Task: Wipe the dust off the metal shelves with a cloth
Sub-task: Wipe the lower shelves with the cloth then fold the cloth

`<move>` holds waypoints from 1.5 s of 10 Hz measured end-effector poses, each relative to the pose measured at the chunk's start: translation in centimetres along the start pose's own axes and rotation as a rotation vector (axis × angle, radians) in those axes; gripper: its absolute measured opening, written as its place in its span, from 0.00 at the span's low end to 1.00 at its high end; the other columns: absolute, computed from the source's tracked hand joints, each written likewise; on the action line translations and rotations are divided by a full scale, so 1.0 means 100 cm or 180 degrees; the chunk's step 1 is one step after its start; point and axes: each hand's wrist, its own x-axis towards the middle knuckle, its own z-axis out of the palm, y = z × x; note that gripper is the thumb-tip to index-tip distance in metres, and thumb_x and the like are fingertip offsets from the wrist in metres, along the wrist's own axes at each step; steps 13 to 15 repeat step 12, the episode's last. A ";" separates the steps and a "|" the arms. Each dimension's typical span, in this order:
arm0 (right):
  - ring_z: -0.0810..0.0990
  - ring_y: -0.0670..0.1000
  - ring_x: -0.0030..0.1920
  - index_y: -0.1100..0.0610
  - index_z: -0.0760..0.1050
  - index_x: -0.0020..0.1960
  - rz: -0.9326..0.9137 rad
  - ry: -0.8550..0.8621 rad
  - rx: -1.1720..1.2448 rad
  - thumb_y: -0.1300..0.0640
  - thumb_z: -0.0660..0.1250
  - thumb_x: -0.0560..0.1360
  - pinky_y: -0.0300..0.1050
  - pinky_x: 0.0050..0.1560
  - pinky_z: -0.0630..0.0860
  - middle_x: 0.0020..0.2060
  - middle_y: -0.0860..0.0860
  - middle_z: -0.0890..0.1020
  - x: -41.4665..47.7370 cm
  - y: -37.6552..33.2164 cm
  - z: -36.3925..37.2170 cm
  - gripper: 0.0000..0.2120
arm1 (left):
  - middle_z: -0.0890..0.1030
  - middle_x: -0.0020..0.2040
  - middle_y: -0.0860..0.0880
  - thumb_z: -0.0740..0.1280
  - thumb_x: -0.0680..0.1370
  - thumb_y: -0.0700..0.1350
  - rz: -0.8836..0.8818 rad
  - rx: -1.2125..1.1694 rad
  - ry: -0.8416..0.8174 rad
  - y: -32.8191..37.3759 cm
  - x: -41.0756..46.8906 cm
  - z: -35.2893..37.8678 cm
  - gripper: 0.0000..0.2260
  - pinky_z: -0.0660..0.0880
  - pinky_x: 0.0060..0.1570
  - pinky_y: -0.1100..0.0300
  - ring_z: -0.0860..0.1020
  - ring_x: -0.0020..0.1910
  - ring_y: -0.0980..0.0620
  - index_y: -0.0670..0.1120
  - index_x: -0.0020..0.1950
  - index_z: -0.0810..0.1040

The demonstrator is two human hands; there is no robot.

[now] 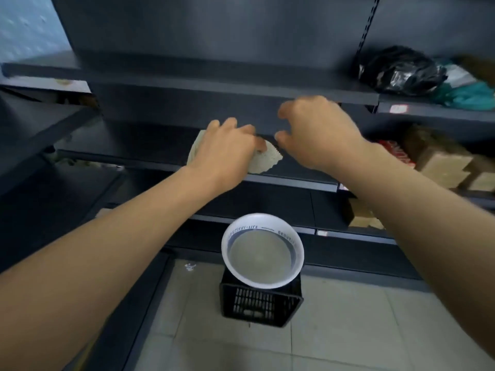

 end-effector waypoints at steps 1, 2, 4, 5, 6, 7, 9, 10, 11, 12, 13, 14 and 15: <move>0.75 0.62 0.57 0.60 0.74 0.61 0.0112 -0.0324 0.0100 0.55 0.63 0.78 0.49 0.47 0.67 0.57 0.59 0.77 0.006 0.016 0.042 0.14 | 0.72 0.64 0.48 0.61 0.73 0.33 0.0047 -0.0165 -0.0328 0.007 0.015 0.052 0.25 0.64 0.57 0.48 0.68 0.58 0.42 0.54 0.67 0.70; 0.76 0.63 0.57 0.59 0.74 0.63 0.0216 -0.0681 0.0188 0.56 0.63 0.77 0.50 0.52 0.72 0.58 0.60 0.78 0.011 0.032 0.090 0.15 | 0.73 0.63 0.49 0.61 0.73 0.35 0.0033 -0.0327 -0.0674 0.015 0.026 0.114 0.23 0.64 0.56 0.51 0.69 0.57 0.44 0.53 0.66 0.71; 0.77 0.62 0.53 0.59 0.75 0.61 0.0190 -0.1236 0.0329 0.56 0.63 0.77 0.48 0.45 0.70 0.55 0.59 0.79 0.021 0.062 0.185 0.14 | 0.73 0.62 0.49 0.61 0.73 0.35 0.0171 -0.0696 -0.1480 0.043 0.037 0.244 0.25 0.65 0.55 0.51 0.69 0.57 0.45 0.56 0.66 0.71; 0.78 0.61 0.54 0.59 0.75 0.60 0.0130 -0.1401 0.0419 0.57 0.63 0.77 0.49 0.48 0.73 0.55 0.58 0.79 0.023 0.072 0.231 0.13 | 0.72 0.64 0.51 0.57 0.73 0.32 0.0103 -0.1035 -0.1884 0.055 0.038 0.311 0.27 0.64 0.58 0.50 0.68 0.59 0.45 0.58 0.66 0.70; 0.78 0.61 0.55 0.59 0.75 0.61 0.0051 -0.1548 0.0437 0.59 0.63 0.76 0.48 0.50 0.74 0.56 0.58 0.80 0.021 0.080 0.270 0.14 | 0.71 0.66 0.51 0.58 0.73 0.32 0.0001 -0.1172 -0.2024 0.068 0.039 0.362 0.27 0.63 0.62 0.49 0.67 0.62 0.45 0.57 0.66 0.70; 0.78 0.61 0.55 0.59 0.75 0.62 -0.0077 -0.1686 0.0455 0.59 0.62 0.76 0.50 0.52 0.75 0.56 0.58 0.80 0.019 0.087 0.298 0.15 | 0.71 0.66 0.49 0.59 0.74 0.32 -0.0017 -0.1097 -0.2036 0.075 0.042 0.395 0.28 0.61 0.65 0.46 0.67 0.64 0.43 0.56 0.69 0.68; 0.79 0.60 0.53 0.58 0.75 0.62 -0.0165 -0.1777 0.0527 0.59 0.62 0.77 0.49 0.50 0.76 0.55 0.57 0.80 0.027 0.096 0.327 0.14 | 0.72 0.65 0.49 0.60 0.74 0.31 0.0035 -0.1141 -0.2108 0.082 0.041 0.436 0.27 0.65 0.63 0.51 0.71 0.60 0.45 0.54 0.69 0.68; 0.78 0.60 0.54 0.59 0.75 0.61 -0.0232 -0.1740 0.0563 0.59 0.62 0.77 0.49 0.52 0.76 0.56 0.58 0.80 0.033 0.097 0.328 0.14 | 0.71 0.68 0.48 0.65 0.73 0.33 -0.0086 -0.1417 -0.2159 0.080 0.038 0.449 0.28 0.65 0.66 0.51 0.70 0.64 0.47 0.51 0.70 0.66; 0.77 0.61 0.56 0.60 0.75 0.61 -0.0219 -0.1772 0.0610 0.60 0.62 0.77 0.51 0.55 0.76 0.58 0.58 0.79 0.040 0.096 0.327 0.14 | 0.70 0.69 0.49 0.67 0.73 0.35 -0.0255 -0.1558 -0.2069 0.071 0.042 0.449 0.27 0.63 0.68 0.51 0.68 0.66 0.48 0.51 0.69 0.67; 0.77 0.60 0.56 0.60 0.75 0.62 -0.0196 -0.1763 0.0694 0.60 0.63 0.77 0.50 0.54 0.76 0.58 0.58 0.79 0.047 0.092 0.319 0.14 | 0.73 0.67 0.48 0.60 0.74 0.31 -0.0634 -0.1626 -0.1628 0.053 0.056 0.426 0.23 0.62 0.68 0.53 0.69 0.64 0.46 0.50 0.65 0.73; 0.77 0.60 0.56 0.60 0.75 0.62 -0.0196 -0.1763 0.0694 0.60 0.63 0.77 0.50 0.54 0.76 0.58 0.58 0.79 0.047 0.092 0.319 0.14 | 0.73 0.67 0.48 0.60 0.74 0.31 -0.0634 -0.1626 -0.1628 0.053 0.056 0.426 0.23 0.62 0.68 0.53 0.69 0.64 0.46 0.50 0.65 0.73; 0.77 0.60 0.56 0.60 0.75 0.62 -0.0196 -0.1763 0.0694 0.60 0.63 0.77 0.50 0.54 0.76 0.58 0.58 0.79 0.047 0.092 0.319 0.14 | 0.73 0.67 0.48 0.60 0.74 0.31 -0.0634 -0.1626 -0.1628 0.053 0.056 0.426 0.23 0.62 0.68 0.53 0.69 0.64 0.46 0.50 0.65 0.73; 0.77 0.60 0.56 0.60 0.75 0.62 -0.0196 -0.1763 0.0694 0.60 0.63 0.77 0.50 0.54 0.76 0.58 0.58 0.79 0.047 0.092 0.319 0.14 | 0.73 0.67 0.48 0.60 0.74 0.31 -0.0634 -0.1626 -0.1628 0.053 0.056 0.426 0.23 0.62 0.68 0.53 0.69 0.64 0.46 0.50 0.65 0.73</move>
